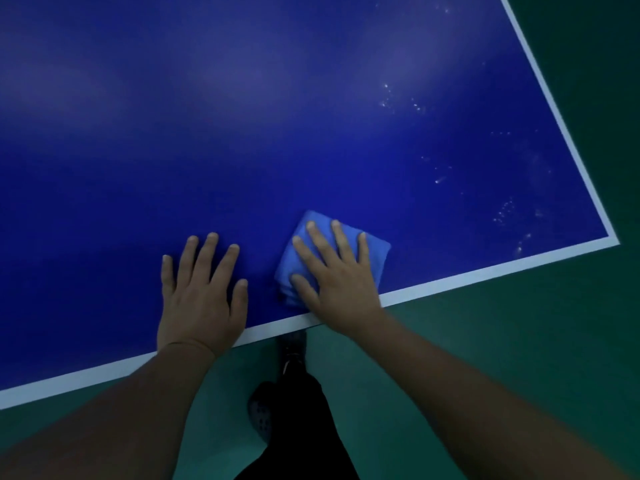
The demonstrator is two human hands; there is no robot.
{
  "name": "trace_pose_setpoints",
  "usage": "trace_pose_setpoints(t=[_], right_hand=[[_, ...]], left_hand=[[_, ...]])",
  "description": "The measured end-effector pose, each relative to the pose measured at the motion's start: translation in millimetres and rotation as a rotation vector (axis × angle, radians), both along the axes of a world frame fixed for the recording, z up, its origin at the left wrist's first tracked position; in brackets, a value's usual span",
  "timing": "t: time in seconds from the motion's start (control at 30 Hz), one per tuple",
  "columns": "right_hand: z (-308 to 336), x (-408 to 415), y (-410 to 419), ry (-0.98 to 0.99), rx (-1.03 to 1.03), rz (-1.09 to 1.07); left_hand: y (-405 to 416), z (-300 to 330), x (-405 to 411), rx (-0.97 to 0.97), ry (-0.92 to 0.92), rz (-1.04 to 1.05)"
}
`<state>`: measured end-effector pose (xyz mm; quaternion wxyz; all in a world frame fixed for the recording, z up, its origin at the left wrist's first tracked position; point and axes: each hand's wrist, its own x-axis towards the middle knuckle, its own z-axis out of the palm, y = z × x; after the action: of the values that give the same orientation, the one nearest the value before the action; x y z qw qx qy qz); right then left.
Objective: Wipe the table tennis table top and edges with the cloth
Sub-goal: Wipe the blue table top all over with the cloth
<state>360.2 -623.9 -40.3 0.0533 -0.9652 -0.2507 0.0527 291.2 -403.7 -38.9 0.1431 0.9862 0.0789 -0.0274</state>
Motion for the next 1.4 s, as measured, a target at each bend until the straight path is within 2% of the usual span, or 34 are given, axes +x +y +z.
trace_pose_setpoints(t=[0.03, 0.1, 0.23, 0.3, 0.37, 0.43, 0.53, 0.6, 0.63, 0.7, 0.8, 0.87, 0.93, 1.0, 1.07, 1.13, 1.17, 1.2, 1.27, 1.33, 1.4], right_hand=[[-1, 3, -16, 0.008, 0.0, 0.089], [-2, 23, -60, -0.012, -0.011, 0.031], [4, 72, -139, 0.077, -0.078, -0.531], [10, 82, -134, 0.103, -0.05, -0.809], [6, 80, -92, 0.085, -0.045, -0.911], [-1, 60, -33, -0.009, -0.017, -0.734], [-1, 5, 30, -0.049, 0.039, -0.132], [1, -7, 16, 0.0, 0.037, 0.131], [1, 1, -4, -0.006, 0.031, 0.175], [-4, 25, -58, -0.03, -0.019, 0.065], [0, 64, -140, 0.027, -0.091, -0.422], [8, 74, -156, 0.065, -0.049, -0.757], [8, 73, -134, 0.069, -0.037, -0.883], [2, 58, -92, 0.013, 0.015, -0.747], [-1, 31, -61, -0.055, 0.053, -0.373], [0, 14, -68, -0.029, 0.0, 0.078], [1, 20, -86, 0.005, -0.021, 0.232], [3, 33, -108, 0.018, -0.045, 0.291], [5, 67, -156, 0.038, -0.095, 0.147], [7, 99, -194, 0.071, -0.102, -0.149], [7, 108, -196, 0.079, -0.071, -0.386]], left_hand=[[0, 0, 0, 0.003, -0.002, -0.001], [-1, 0, 0, 0.006, 0.01, -0.001], [-1, 0, 0, 0.0, 0.02, 0.002], [-1, -1, 0, 0.005, 0.02, 0.006], [-1, -1, 0, 0.006, 0.015, 0.007], [-2, -1, 2, 0.01, 0.01, 0.007], [-3, -1, 1, 0.03, 0.004, 0.011], [-4, -1, 0, 0.041, -0.007, 0.011], [-4, -1, 0, 0.04, -0.004, 0.011], [-3, -1, 1, 0.036, 0.009, 0.012], [-5, 0, 0, 0.037, 0.011, 0.019], [-6, 1, 0, 0.045, -0.001, 0.018], [-8, 2, 1, 0.063, -0.003, 0.017], [-9, 3, 1, 0.105, 0.015, 0.019], [-13, 5, 1, 0.158, 0.046, 0.031], [-22, 9, 0, 0.163, 0.033, 0.078], [-30, 11, 1, 0.136, 0.01, 0.108], [-40, 13, 4, 0.099, -0.014, 0.135], [-69, 17, 13, 0.034, -0.045, 0.151], [-103, 16, 26, -0.03, -0.051, 0.138], [-134, 11, 39, -0.094, -0.057, 0.138]])
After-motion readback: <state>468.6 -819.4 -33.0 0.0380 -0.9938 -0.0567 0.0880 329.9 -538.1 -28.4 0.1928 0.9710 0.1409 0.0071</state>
